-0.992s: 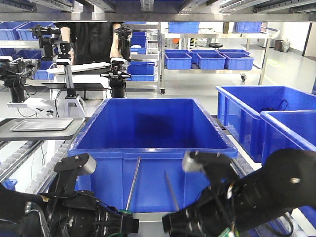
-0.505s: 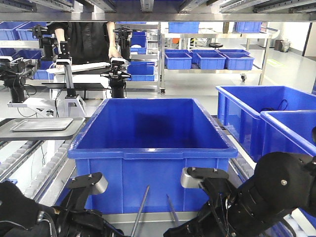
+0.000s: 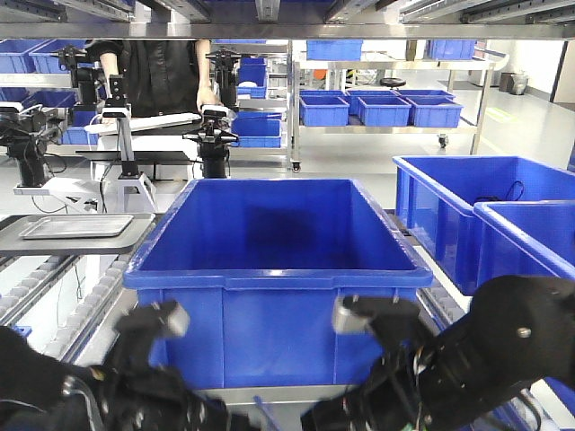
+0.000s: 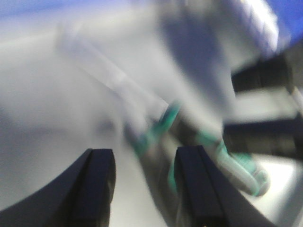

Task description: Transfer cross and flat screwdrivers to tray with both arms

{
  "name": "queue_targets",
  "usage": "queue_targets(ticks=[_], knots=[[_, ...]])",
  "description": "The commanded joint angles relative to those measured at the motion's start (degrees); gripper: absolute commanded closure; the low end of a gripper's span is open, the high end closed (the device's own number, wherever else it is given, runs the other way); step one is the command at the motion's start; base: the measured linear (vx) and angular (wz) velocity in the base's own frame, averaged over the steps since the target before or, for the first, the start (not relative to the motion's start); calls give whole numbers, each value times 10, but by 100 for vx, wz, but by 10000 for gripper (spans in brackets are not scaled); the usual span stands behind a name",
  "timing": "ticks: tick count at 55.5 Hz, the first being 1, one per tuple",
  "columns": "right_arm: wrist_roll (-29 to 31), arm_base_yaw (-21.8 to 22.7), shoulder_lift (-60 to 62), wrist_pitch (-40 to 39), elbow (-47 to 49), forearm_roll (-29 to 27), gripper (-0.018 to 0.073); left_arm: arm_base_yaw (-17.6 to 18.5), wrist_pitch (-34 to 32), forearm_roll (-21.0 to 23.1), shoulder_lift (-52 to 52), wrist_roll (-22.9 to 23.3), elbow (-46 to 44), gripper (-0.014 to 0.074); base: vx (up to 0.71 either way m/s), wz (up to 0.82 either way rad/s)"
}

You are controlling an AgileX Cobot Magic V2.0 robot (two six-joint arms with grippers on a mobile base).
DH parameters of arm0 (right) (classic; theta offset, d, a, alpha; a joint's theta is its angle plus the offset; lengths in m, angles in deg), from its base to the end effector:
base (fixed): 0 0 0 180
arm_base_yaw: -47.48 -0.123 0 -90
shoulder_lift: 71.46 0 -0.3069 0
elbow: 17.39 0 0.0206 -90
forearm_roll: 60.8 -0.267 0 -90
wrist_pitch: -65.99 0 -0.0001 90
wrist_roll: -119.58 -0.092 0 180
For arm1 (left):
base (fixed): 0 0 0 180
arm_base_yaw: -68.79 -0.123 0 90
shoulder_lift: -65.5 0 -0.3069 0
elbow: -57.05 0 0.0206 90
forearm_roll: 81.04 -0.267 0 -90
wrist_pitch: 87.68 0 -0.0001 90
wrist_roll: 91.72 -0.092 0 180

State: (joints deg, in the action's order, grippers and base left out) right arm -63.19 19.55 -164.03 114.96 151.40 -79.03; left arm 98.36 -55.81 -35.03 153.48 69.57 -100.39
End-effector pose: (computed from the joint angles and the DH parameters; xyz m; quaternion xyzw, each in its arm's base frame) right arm 0.2733 0.1695 0.3076 -0.1378 0.9524 0.1972 0.1871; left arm 0.2503 -0.1823 0.2963 0.1303 0.8965 -0.3290 0.2666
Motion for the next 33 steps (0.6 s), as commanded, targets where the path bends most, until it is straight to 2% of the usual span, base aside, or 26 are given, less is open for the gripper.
queue_targets(ticks=[1,9,15,33], knots=[[2,1,42,-66,21,-6,-35,2,-82,24,-50,0,-18,172,0,0],[2,1,66,-111,21,-6,-2,2,-166,23,-90,0,-18,174,0,0],[2,1,73,-113,21,-6,20,2,-197,23,-103,0,-18,174,0,0],[2,1,73,-106,21,-6,76,2,-205,23,-102,0,-18,174,0,0]])
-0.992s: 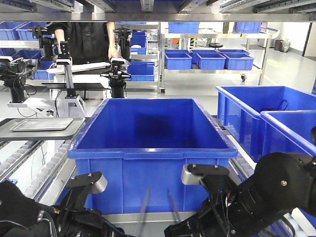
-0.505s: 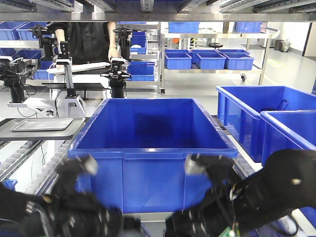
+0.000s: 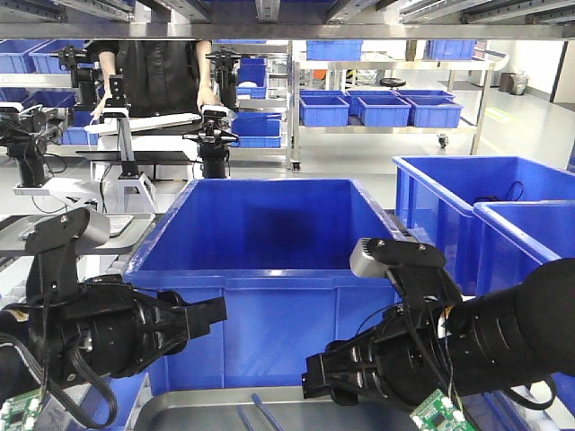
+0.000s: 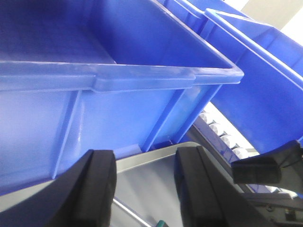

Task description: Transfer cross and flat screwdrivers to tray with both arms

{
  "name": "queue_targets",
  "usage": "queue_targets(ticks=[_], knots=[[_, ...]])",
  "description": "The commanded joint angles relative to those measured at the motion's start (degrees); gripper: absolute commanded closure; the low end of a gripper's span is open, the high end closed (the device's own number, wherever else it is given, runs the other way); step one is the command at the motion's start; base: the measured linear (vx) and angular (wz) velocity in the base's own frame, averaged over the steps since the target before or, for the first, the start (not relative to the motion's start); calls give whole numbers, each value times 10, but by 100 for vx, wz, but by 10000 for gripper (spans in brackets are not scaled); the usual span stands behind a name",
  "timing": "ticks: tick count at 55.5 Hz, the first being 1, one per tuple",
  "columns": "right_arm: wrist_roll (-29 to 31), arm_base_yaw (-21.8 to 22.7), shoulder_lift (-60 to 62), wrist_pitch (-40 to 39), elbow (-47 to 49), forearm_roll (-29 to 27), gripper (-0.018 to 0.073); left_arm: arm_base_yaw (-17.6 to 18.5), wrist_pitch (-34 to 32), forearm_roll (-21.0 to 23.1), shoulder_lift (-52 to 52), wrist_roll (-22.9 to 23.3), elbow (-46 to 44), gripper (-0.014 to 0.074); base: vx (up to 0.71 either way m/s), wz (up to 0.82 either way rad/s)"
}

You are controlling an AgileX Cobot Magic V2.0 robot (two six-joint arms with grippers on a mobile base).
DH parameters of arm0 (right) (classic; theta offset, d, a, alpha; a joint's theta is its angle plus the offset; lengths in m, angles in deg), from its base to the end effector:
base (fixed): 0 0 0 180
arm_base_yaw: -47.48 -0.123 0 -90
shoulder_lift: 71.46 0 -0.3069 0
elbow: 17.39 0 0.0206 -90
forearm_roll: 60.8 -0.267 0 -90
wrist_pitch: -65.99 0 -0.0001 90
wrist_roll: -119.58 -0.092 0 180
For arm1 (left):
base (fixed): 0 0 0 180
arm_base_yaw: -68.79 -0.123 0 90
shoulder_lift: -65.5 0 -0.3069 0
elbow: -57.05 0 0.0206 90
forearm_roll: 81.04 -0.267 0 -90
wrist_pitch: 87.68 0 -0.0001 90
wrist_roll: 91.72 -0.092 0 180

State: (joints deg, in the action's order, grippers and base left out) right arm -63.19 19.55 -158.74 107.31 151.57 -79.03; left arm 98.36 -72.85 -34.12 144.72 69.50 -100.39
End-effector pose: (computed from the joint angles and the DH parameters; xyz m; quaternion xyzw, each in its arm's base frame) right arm 0.2672 0.1632 0.3442 -0.1281 0.9210 0.2244 0.2916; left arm 0.2454 -0.1591 0.3562 0.0698 0.8242 -0.3329 0.4527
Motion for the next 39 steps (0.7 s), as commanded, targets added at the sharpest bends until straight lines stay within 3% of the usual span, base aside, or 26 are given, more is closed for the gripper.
queue_targets(ticks=[1,8,11,21,29,39], knots=[[2,1,20,-28,19,-6,79,2,-34,14,-15,0,-18,174,0,0],[2,1,20,-28,19,-6,95,2,-48,12,-15,0,-18,174,0,0],[2,1,20,-28,19,-6,101,2,-50,-14,-22,1,-16,189,0,0],[2,1,20,-26,19,-6,103,-10,-73,-117,-107,48,57,402,0,0],[2,1,20,-26,19,-6,103,-49,-84,-213,-221,83,163,606,0,0],[2,1,20,-26,19,-6,103,-145,-85,-283,-375,123,283,604,0,0]])
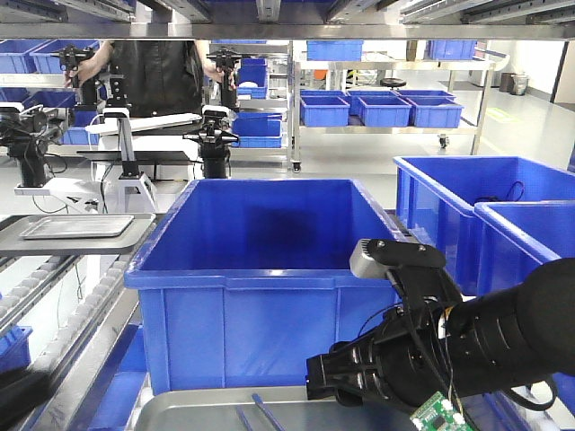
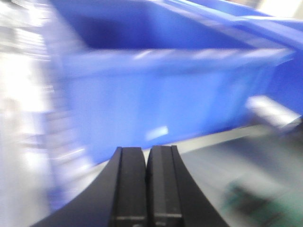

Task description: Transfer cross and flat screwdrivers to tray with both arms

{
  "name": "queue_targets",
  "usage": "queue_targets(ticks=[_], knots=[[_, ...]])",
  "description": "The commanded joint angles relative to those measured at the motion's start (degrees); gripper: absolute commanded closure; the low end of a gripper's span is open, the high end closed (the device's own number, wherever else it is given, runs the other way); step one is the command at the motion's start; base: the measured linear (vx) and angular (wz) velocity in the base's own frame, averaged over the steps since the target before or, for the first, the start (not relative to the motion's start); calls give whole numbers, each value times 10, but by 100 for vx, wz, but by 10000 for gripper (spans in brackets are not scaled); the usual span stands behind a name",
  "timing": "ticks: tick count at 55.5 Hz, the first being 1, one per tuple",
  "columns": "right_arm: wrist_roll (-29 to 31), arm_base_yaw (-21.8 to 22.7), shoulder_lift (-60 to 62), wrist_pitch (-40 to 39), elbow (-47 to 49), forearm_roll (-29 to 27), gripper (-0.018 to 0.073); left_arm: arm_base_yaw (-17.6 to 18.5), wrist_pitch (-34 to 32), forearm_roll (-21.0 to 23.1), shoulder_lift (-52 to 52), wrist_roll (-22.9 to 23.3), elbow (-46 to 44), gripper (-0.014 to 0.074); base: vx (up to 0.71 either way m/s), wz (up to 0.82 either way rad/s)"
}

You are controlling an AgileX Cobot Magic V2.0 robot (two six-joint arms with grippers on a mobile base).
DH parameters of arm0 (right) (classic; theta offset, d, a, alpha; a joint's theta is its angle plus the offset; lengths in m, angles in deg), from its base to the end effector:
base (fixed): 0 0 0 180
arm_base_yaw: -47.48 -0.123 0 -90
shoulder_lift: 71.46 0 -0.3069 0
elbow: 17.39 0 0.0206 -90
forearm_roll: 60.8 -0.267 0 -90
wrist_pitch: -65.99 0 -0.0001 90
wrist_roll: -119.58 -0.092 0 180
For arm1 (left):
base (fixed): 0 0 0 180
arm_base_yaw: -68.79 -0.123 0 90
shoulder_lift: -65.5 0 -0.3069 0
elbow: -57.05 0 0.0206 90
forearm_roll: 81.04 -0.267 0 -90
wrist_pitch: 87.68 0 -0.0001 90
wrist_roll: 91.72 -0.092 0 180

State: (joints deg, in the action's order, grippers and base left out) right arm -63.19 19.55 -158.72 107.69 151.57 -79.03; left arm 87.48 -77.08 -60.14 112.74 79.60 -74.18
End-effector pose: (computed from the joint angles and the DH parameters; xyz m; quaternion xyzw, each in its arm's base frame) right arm 0.2667 0.1631 0.3439 -0.1288 0.9219 0.2239 0.2887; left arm 0.1378 -0.0530 0.3156 0.0670 0.7952 -0.1840 0.5738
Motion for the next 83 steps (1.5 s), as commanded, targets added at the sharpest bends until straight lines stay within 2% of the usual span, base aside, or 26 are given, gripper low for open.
queue_targets(ticks=[1,6,11,29,72,76,80,83], knots=[[2,1,20,-30,19,-6,103,-44,-43,-32,-71,23,33,604,0,0],[2,1,20,-30,19,-6,103,-92,-43,-74,-149,26,91,604,0,0],[2,1,20,-30,19,-6,103,-114,-43,-102,-217,26,143,604,0,0],[2,1,20,-30,19,-6,103,-147,-45,-106,-417,35,292,603,0,0],[2,0,20,-30,19,-4,103,-147,-32,-106,-409,36,290,602,0,0],[5,10,26,-36,18,31,111,-147,-32,-106,-409,36,290,602,0,0],[4,24,52,-38,-2,33,122,-147,-32,-106,-409,36,290,602,0,0],[-1,33,86,-69,-42,33,132,-147,-32,-106,-409,36,290,602,0,0]])
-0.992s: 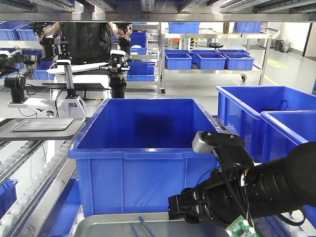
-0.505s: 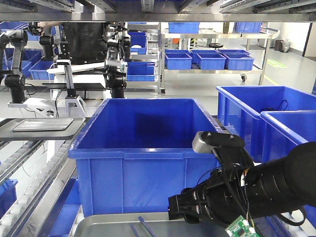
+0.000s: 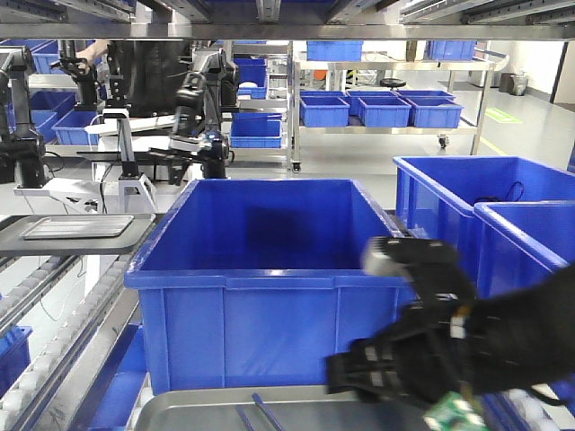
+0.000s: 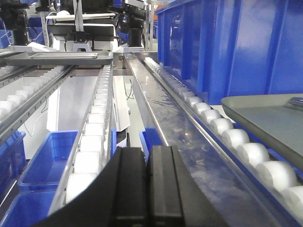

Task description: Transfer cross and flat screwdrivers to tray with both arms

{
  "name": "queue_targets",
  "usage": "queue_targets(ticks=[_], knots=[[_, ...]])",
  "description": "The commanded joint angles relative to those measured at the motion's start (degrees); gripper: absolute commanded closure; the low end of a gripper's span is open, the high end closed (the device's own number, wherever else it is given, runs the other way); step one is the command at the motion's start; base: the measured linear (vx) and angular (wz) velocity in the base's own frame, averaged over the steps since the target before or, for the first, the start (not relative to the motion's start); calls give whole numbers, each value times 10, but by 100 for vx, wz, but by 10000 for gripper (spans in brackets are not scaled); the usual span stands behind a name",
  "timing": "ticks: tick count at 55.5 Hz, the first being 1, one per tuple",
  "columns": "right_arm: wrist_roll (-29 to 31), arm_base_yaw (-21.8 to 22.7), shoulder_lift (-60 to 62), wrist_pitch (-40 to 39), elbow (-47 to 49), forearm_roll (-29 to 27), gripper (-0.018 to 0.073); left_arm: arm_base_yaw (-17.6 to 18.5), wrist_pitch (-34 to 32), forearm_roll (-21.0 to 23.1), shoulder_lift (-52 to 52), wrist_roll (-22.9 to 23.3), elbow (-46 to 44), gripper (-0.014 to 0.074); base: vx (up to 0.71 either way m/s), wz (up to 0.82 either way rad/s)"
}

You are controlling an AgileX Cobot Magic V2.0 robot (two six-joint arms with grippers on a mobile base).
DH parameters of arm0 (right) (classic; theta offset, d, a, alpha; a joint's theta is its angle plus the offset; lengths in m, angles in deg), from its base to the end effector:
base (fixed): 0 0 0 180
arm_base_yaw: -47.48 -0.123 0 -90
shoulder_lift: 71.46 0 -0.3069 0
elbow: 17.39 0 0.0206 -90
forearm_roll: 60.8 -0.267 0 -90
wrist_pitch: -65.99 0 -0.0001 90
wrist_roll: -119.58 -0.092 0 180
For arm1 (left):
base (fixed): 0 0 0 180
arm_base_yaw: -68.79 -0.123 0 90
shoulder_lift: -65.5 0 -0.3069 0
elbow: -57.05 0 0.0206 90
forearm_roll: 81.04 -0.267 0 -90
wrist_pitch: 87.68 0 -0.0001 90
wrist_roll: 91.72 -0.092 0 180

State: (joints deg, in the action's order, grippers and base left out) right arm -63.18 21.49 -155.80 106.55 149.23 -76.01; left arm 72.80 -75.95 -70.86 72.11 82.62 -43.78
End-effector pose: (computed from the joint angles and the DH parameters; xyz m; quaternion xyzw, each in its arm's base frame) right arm 0.2614 0.1449 0.3463 -0.1245 0.9200 0.2002 0.3131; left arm 0.0507 -0.0069 0.1867 0.0099 0.7508 -0.0614 0.6576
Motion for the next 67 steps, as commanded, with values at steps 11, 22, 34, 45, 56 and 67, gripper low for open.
queue_targets(ticks=[11,22,34,45,56,67], knots=[[2,59,226,-185,-189,25,192,0,-44,1,-3,5,-14,602,0,0],[1,158,424,-215,-345,71,334,0,-44,1,-3,5,-14,602,0,0],[1,232,621,-253,-493,116,550,0,-44,1,-3,5,-14,602,0,0],[1,236,750,-332,-605,184,571,0,-44,1,-3,5,-14,602,0,0],[-10,236,781,-384,-666,177,570,0,-44,1,-2,5,-14,603,0,0],[-7,236,781,-380,-666,177,569,0,-44,1,-2,5,-14,602,0,0]])
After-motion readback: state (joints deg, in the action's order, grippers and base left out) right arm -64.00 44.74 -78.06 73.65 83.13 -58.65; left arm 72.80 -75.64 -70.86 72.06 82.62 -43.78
